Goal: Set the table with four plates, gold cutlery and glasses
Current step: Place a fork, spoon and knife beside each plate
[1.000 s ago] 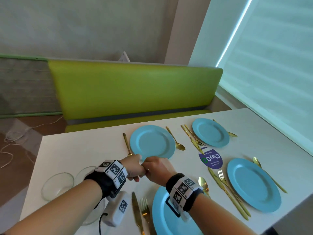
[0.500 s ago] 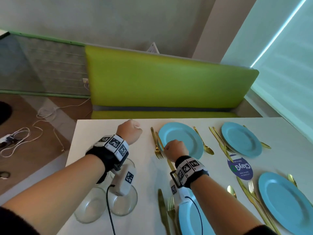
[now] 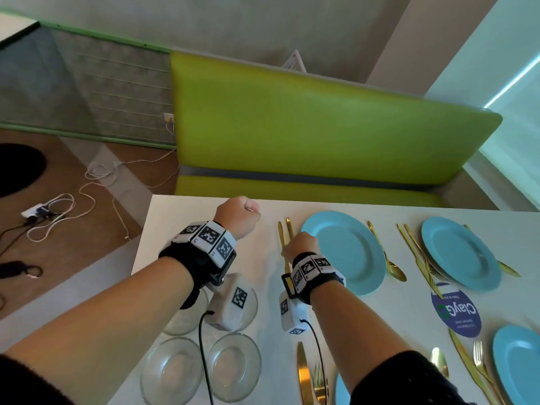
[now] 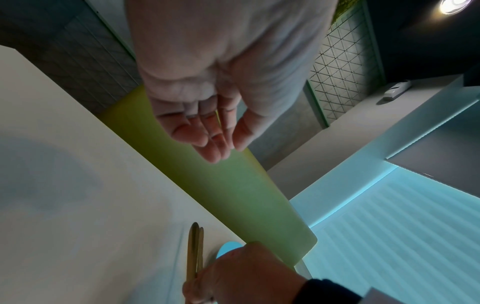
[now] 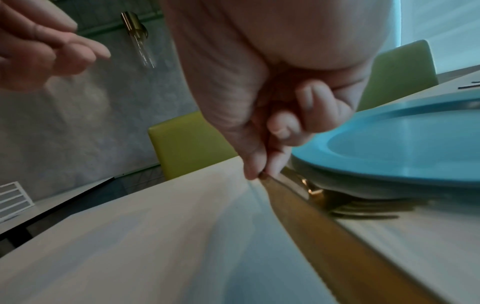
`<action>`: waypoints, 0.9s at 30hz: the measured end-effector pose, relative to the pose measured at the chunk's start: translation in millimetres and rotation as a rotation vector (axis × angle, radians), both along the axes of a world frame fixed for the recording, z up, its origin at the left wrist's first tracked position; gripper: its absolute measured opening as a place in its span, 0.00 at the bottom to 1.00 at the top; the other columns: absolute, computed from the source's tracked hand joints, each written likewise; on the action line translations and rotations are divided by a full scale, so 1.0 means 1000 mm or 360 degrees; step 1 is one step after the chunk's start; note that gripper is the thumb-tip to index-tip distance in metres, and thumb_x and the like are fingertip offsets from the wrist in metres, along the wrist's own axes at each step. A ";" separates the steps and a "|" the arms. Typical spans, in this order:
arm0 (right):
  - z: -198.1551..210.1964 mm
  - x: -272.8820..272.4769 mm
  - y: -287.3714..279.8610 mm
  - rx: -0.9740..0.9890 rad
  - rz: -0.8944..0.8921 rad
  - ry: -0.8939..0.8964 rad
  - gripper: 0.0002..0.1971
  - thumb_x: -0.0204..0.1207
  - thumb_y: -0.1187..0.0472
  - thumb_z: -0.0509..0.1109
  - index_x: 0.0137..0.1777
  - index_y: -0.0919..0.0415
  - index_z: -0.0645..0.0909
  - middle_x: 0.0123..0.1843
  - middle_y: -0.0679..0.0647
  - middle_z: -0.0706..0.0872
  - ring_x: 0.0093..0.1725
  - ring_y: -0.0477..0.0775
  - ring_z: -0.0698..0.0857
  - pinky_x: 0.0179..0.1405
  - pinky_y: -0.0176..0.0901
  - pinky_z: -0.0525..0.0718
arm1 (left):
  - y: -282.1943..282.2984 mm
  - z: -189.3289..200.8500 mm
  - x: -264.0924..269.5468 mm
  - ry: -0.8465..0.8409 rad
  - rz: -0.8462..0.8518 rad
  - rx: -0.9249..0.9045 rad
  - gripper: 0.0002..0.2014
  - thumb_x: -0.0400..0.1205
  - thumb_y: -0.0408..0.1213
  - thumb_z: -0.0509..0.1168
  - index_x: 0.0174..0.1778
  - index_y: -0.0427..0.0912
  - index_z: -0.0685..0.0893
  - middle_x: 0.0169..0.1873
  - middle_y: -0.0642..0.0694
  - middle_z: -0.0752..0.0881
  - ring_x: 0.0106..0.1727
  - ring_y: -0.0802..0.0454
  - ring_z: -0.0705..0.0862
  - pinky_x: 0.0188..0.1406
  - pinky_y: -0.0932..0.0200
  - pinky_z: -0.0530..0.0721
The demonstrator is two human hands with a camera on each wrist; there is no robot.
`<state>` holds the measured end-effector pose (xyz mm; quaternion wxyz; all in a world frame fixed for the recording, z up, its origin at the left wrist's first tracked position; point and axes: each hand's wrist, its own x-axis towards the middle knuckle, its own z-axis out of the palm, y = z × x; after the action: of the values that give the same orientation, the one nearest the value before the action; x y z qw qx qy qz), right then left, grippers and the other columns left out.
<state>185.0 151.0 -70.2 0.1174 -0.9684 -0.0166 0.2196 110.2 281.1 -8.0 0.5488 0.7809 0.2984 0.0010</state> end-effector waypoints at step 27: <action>-0.015 0.010 0.012 0.0005 -0.0189 -0.0158 0.11 0.79 0.65 0.61 0.57 0.64 0.82 0.57 0.60 0.87 0.57 0.61 0.86 0.53 0.49 0.84 | 0.007 -0.018 0.009 -0.0007 0.0002 -0.0103 0.05 0.79 0.32 0.62 0.44 0.47 0.81 0.34 0.54 0.81 0.33 0.55 0.83 0.29 0.64 0.74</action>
<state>194.5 162.5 -85.4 0.1306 -0.9772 0.0347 0.1639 119.1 288.5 -25.7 0.5744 0.7625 0.2976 -0.0064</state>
